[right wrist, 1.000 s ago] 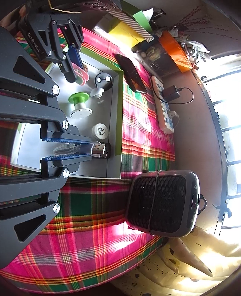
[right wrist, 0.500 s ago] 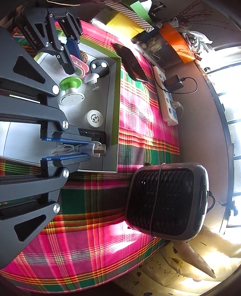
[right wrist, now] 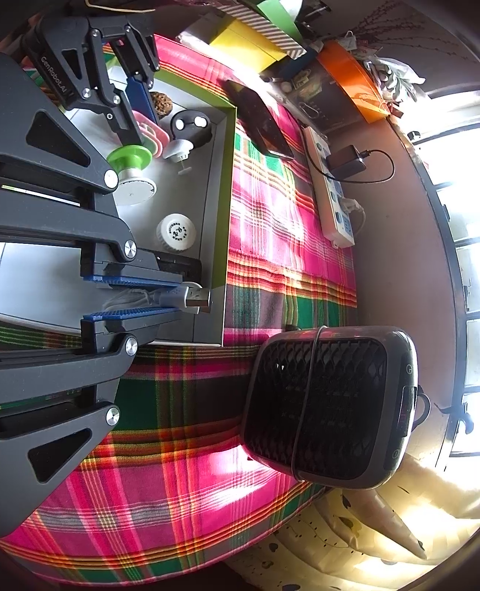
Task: Organize objects
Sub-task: 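Lower into the box and open right tool on the cable while left tool releases the clip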
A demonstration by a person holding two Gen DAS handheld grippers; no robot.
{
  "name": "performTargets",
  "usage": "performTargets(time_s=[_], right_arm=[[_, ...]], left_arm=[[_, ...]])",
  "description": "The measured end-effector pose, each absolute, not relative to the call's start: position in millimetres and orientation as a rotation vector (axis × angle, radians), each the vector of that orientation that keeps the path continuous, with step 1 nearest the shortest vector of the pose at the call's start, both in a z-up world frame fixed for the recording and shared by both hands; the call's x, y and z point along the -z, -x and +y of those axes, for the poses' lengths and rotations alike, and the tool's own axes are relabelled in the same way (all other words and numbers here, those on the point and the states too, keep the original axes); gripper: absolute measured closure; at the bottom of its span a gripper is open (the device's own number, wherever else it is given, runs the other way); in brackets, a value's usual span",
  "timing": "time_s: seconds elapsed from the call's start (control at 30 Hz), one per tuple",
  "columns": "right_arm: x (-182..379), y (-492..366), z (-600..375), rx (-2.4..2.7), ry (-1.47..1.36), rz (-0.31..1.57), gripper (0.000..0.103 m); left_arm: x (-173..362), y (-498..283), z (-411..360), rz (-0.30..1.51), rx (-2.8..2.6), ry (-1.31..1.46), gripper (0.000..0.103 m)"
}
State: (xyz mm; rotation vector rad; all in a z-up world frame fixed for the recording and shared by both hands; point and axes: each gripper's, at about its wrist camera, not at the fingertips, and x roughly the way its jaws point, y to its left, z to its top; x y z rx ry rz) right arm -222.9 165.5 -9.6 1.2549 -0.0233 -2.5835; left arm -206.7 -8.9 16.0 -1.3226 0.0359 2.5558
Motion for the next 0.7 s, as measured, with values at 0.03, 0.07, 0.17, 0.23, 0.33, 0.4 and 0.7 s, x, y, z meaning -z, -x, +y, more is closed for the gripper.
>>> performTargets(time_s=[0.03,0.07,0.17,0.23,0.33,0.4,0.7], right_arm=[[9.4,223.0,165.6,2.583,-1.255,-0.026,0.091],[9.3,223.0,165.6,2.583,-1.254,-0.026,0.091],[9.4,222.8,165.6,2.583,-1.254,-0.03,0.091],[9.4,222.8,165.6,2.583,-1.253,-0.031,0.091],[9.4,222.6,165.7,2.584,-1.253,-0.034,0.091],[9.2,222.9,165.8,2.584,-1.254,-0.037,0.091],[8.5,223.1,165.5,2.585,-1.253,-0.034,0.091]], left_arm=[[-16.3,206.8,-8.8,0.034,-2.556,1.323,0.082],[-16.3,206.8,-8.6,0.035,-2.556,1.323,0.082],[-16.3,206.8,-8.5,0.035,-2.556,1.324,0.082],[-16.3,206.9,-8.6,0.035,-2.555,1.323,0.081],[-16.1,206.8,-8.6,0.035,-2.555,1.323,0.081],[-16.0,206.9,-8.4,0.035,-2.555,1.323,0.081],[-15.6,207.1,-7.0,0.022,-2.542,1.321,0.074]])
